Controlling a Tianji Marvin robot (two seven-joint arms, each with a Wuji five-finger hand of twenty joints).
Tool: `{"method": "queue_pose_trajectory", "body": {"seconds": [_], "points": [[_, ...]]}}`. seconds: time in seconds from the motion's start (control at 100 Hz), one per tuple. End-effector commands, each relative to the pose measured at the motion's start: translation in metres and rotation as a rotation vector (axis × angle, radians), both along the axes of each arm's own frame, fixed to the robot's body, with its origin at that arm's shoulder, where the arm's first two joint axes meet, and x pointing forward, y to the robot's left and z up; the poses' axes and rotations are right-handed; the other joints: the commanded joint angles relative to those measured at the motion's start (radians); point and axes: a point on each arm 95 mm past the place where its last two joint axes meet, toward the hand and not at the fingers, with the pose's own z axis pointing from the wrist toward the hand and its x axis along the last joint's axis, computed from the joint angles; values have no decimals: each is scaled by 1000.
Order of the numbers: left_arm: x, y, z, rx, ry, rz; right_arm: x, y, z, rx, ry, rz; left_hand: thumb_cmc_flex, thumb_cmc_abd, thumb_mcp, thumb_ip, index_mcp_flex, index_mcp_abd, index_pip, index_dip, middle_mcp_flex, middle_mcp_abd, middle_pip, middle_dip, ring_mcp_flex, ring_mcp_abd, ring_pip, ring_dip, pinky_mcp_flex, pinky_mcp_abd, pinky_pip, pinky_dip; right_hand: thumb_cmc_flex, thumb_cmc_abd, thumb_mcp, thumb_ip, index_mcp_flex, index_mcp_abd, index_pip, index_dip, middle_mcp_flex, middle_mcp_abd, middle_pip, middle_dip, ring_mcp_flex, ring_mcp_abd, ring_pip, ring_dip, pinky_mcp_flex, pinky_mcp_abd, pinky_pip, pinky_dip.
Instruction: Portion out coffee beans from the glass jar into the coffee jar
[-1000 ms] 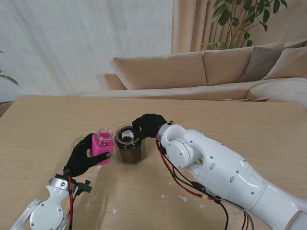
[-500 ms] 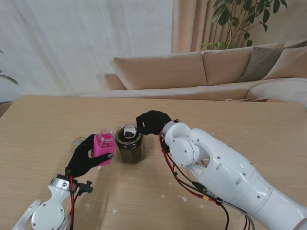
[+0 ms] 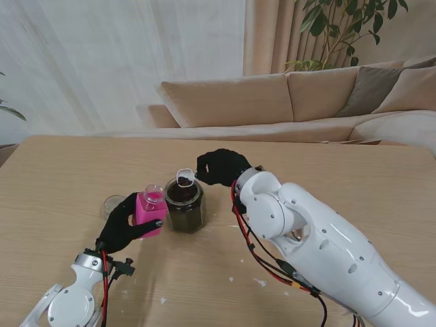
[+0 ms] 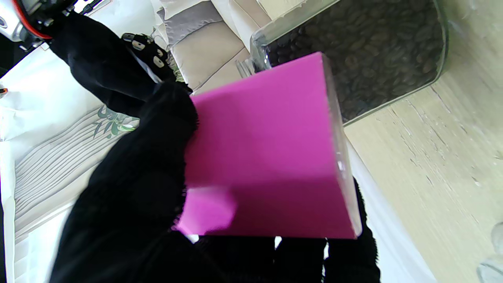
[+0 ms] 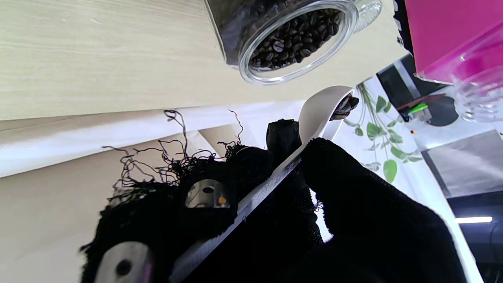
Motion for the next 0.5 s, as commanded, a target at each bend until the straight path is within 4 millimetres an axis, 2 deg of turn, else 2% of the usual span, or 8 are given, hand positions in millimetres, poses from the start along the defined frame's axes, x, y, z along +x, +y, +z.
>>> {"method": "queue_pose_trajectory", "body": {"seconds": [0.0,0.49], "points": [[-1,-5,-2,-1,13,-12,-5,1,2,2,4,4,153,152,116,45,46,-114,122,48,34,-75,104,33,-21,-6,9,12,3,8,19,-1,41,16,11,26,-13,-7,26,2,6,39,22,11,25,0,53,12,46,-131,311,22],[-1,-21,-7,-1,54,-39,-28,0,21,12,-76,28,153,152,113,45,45,-115,123,48,33,-76,103,32,-22,-6,9,12,2,8,18,-2,42,15,12,25,-10,-7,24,1,6,40,22,10,25,2,53,11,46,-127,311,25]]}}
